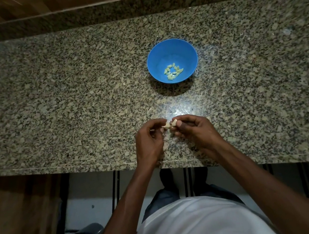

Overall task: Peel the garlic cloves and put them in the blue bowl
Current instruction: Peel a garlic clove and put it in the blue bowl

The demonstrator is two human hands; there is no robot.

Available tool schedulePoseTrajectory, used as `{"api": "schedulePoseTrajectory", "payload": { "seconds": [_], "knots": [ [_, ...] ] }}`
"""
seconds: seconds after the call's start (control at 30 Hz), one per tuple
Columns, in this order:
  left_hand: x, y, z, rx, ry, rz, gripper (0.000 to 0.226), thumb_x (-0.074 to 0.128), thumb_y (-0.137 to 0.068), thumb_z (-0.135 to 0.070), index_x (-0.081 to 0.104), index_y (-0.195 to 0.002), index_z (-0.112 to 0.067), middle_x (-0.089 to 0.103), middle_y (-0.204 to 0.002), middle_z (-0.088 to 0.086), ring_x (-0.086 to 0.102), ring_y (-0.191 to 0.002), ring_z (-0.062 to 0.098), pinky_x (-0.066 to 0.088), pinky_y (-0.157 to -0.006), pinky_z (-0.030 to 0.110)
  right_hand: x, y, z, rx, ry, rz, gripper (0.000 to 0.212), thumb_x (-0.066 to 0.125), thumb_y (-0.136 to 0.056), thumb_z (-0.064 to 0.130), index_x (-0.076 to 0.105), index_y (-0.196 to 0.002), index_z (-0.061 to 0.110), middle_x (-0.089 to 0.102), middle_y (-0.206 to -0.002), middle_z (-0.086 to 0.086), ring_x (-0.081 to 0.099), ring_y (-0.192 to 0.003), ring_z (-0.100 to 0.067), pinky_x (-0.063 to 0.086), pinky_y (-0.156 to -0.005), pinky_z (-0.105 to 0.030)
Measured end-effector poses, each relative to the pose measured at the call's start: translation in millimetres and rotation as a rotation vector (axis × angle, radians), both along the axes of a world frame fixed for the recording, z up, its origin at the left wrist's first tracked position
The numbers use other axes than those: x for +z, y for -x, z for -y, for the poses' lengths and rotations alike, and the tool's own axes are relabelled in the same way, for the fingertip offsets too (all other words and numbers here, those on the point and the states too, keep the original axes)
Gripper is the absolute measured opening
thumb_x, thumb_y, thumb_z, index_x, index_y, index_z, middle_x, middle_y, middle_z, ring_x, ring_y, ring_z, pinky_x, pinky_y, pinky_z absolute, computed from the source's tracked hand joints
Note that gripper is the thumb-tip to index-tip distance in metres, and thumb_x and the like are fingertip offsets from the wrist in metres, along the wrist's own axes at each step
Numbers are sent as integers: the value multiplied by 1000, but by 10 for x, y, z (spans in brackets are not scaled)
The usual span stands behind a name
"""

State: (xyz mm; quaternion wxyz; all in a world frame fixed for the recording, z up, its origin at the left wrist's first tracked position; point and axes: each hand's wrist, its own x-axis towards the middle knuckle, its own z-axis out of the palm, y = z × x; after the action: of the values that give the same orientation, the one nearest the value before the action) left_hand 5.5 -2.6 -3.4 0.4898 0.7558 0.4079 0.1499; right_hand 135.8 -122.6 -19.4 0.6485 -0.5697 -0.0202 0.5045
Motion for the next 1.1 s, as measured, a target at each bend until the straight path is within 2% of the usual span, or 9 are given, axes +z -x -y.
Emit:
{"api": "schedulePoseTrajectory", "payload": {
  "seconds": [0.1,0.2,0.33,0.5,0.63,0.8,0.87,1.0,1.1],
  "knots": [
    [17,-20,-23,1,22,10,19,76,-93,-7,80,-105,-20,78,-101,-14,71,-94,-1,63,-82,31,-19,-46,14,13,-5,-48,22,70,-97,7,74,-118,1,78,-108,-20,75,-100,-28,60,-82,-30],
    [82,-46,-26,7,23,55,9,80,-92,-23,82,-99,-18,79,-92,-11,73,-87,2,62,-78,27,1,-70,28,9,-21,-65,24,69,-98,5,72,-122,1,78,-103,-17,74,-92,-20,61,-79,-27],
    [109,-72,-50,-104,-66,62,12,78,-94,-26,82,-104,-19,78,-97,-13,71,-93,2,59,-82,26,5,-73,28,13,-23,-61,25,70,-98,8,73,-121,1,77,-102,-17,72,-90,-18,60,-79,-28],
    [56,-75,-83,-204,-185,15,17,78,-92,-29,81,-108,-22,76,-103,-10,68,-100,4,57,-89,37,-19,-60,24,20,-4,-83,28,74,-94,14,74,-119,1,77,-98,-15,69,-85,-17,57,-75,-26],
    [69,-92,-76,-216,-237,2,19,79,-91,-32,82,-108,-24,78,-104,-8,70,-98,5,59,-87,41,-32,-61,22,9,-6,-73,31,77,-88,17,77,-115,0,77,-96,-14,69,-81,-15,57,-78,-27],
    [85,-86,-97,-225,-227,-23,32,71,-89,-47,82,-107,-24,79,-103,-8,71,-93,4,61,-82,38,-38,-89,59,74,6,-4,22,75,-92,4,78,-114,1,79,-108,-14,73,-91,-17,60,-81,-24],
    [82,-96,-95,-247,-300,-42,28,73,-89,-44,83,-106,-24,80,-101,-7,72,-90,4,60,-80,37,-33,-100,61,76,18,27,21,76,-91,3,79,-112,2,79,-113,-12,74,-97,-20,60,-83,-27],
    [112,-121,-77,-231,-347,-44,26,76,-88,-41,82,-106,-22,81,-100,-6,72,-88,3,61,-81,33,-20,-113,45,79,39,74,20,77,-91,4,80,-110,4,79,-107,-16,72,-98,-27,59,-93,-39],
    [103,-138,-73,-204,-350,-37,24,80,-87,-35,83,-105,-20,81,-100,-4,73,-88,3,61,-81,31,21,-129,27,88,39,113,21,78,-90,4,80,-110,5,80,-106,-14,73,-96,-24,61,-87,-33]
  ]
}}
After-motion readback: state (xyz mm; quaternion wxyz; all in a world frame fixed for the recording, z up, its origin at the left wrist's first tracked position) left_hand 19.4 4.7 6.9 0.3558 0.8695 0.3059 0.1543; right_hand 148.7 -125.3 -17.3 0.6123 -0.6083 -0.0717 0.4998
